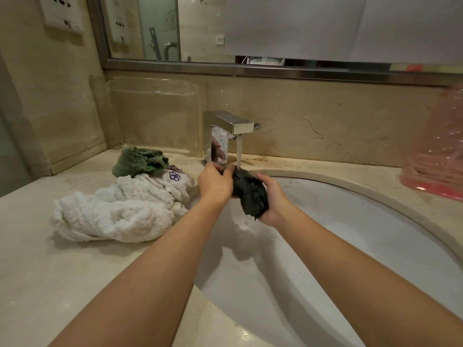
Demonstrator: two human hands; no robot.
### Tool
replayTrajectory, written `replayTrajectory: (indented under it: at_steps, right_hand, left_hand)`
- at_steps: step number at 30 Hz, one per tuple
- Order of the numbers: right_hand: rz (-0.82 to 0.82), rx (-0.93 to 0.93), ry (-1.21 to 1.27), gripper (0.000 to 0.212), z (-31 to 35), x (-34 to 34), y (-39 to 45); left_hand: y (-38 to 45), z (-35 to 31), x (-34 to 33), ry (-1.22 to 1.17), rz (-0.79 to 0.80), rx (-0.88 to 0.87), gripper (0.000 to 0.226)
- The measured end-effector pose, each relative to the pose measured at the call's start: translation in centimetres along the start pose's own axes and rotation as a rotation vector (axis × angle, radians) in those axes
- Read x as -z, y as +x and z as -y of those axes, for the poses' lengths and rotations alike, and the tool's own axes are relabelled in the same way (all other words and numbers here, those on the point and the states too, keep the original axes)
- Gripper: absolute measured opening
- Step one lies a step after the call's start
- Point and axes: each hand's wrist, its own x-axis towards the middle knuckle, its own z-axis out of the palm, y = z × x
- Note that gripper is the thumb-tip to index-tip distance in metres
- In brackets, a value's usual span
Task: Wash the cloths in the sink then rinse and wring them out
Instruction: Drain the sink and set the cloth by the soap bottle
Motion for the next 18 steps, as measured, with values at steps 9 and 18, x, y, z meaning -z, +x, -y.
replayTrajectory:
  at_steps: [9, 18]
  right_hand:
    - [0.076, -0.066, 0.156, 0.042, -0.7, -0.5, -0.3]
    - [-0.272, 0.296, -0.366, 0.034, -1.9, -1.4, 0.9]
  left_hand:
    - [0.0, -0.2, 0.2, 0.0, 0.013, 0.082, 0.011]
    - [-1.4, 0.4, -1.2, 0.352, 0.236, 0.008, 0.043]
